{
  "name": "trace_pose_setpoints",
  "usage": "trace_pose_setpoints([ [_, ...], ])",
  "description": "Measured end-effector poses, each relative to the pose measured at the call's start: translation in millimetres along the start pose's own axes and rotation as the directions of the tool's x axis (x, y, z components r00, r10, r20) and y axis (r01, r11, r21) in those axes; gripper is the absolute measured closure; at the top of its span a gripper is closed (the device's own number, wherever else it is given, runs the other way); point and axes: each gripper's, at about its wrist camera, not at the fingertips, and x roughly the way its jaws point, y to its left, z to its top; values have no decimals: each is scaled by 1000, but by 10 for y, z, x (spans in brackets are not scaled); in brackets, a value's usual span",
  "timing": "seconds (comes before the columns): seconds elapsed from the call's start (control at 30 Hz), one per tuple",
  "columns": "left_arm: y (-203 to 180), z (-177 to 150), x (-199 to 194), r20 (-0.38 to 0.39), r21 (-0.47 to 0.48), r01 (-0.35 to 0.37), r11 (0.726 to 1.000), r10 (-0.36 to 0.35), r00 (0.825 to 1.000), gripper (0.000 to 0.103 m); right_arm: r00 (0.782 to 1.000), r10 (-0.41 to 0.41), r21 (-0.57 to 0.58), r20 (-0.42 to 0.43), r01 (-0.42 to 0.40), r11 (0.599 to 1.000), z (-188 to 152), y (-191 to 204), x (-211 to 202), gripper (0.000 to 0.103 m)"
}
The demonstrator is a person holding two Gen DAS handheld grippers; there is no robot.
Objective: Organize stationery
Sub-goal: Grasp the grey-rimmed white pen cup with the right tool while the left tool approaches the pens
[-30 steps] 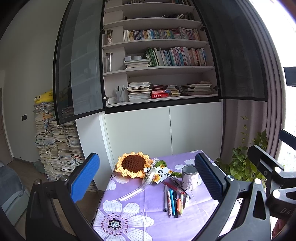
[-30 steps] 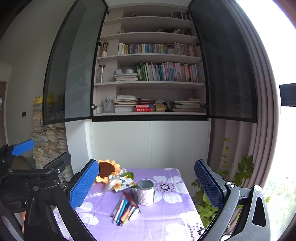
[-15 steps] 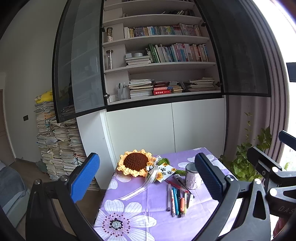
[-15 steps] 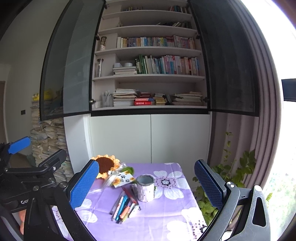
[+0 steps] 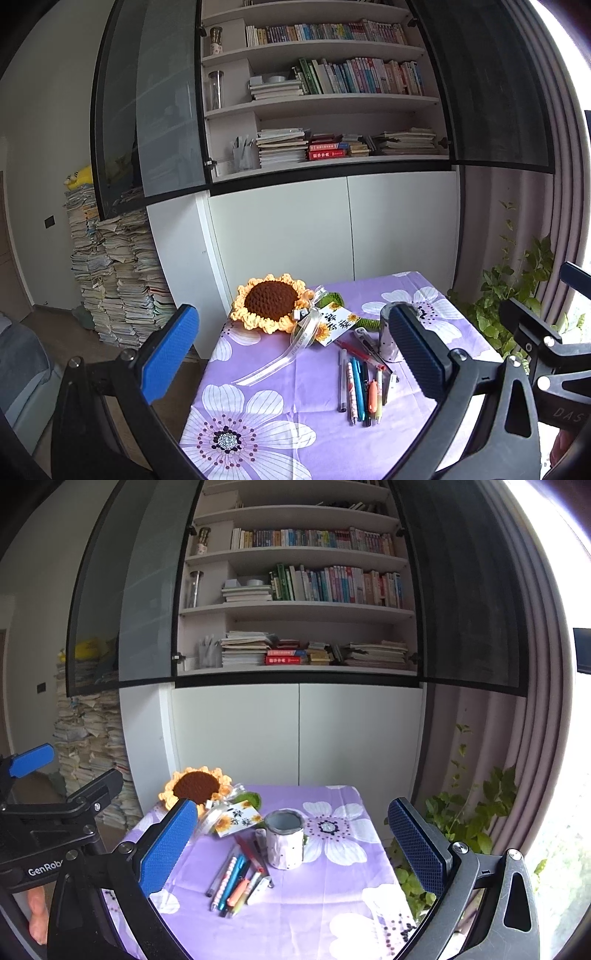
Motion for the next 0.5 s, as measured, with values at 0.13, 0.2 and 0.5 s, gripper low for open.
trace_pose_setpoints([
  [0.13,71,-127,329,-71,-26,-13,1000,11,997,1,997,27,-36,-77,-30,999,-190,-33,348,0],
  [0.2,98,-202,507,-107,-35,-18,999,14,994,1,991,40,-43,-125,-45,998,-300,-50,560,0],
  [0.5,85,-606,1403,-245,-43,2,999,-13,969,1,931,163,16,-326,-167,986,-729,-166,1660,0],
])
